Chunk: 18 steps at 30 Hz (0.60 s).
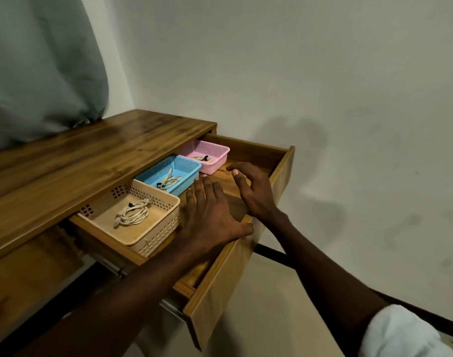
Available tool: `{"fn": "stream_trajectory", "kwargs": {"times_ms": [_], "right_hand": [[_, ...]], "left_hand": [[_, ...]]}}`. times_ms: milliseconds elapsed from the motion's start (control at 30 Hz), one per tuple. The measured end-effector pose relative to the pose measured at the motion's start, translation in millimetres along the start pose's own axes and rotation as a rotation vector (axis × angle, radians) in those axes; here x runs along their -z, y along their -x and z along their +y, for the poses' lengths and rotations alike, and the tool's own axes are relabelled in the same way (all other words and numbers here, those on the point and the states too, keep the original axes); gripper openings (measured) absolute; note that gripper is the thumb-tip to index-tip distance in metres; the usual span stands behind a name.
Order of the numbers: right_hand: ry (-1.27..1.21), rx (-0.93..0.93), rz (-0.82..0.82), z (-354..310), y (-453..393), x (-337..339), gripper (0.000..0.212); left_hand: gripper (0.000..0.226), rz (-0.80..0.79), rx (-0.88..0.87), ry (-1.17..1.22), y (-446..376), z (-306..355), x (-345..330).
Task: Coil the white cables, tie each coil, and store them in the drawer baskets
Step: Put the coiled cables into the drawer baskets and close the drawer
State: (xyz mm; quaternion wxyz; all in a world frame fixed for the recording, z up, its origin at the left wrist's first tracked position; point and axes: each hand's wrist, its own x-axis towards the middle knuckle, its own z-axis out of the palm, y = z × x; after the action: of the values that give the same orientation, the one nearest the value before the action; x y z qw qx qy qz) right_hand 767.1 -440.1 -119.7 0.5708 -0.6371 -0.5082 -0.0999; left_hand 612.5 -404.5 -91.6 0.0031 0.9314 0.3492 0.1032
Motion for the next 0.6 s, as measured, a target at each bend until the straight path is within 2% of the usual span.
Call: {"fn": "stream_trajectory", "kwargs": {"times_ms": [267,400,500,600], "right_hand": [[0.078,0.034,0.012,1,-41,-90,0.033],[0.068,0.139,-0.007,-4,-70,-139,0.033],[0.103,0.21,-0.163,-5,-92,-176,0.042],[0.139,0.261,-0.471,-5,-111,-195,0.058]], "left_hand": [[0.149,0.02,0.127,-0.082,-31,-81,9],[0.152,0.035,0.2,-0.145,-50,-124,17],[0.151,0.052,0.257,-0.178,-65,-160,24],[0.148,0.038,0.305,-0.195,-78,-194,27]]}}
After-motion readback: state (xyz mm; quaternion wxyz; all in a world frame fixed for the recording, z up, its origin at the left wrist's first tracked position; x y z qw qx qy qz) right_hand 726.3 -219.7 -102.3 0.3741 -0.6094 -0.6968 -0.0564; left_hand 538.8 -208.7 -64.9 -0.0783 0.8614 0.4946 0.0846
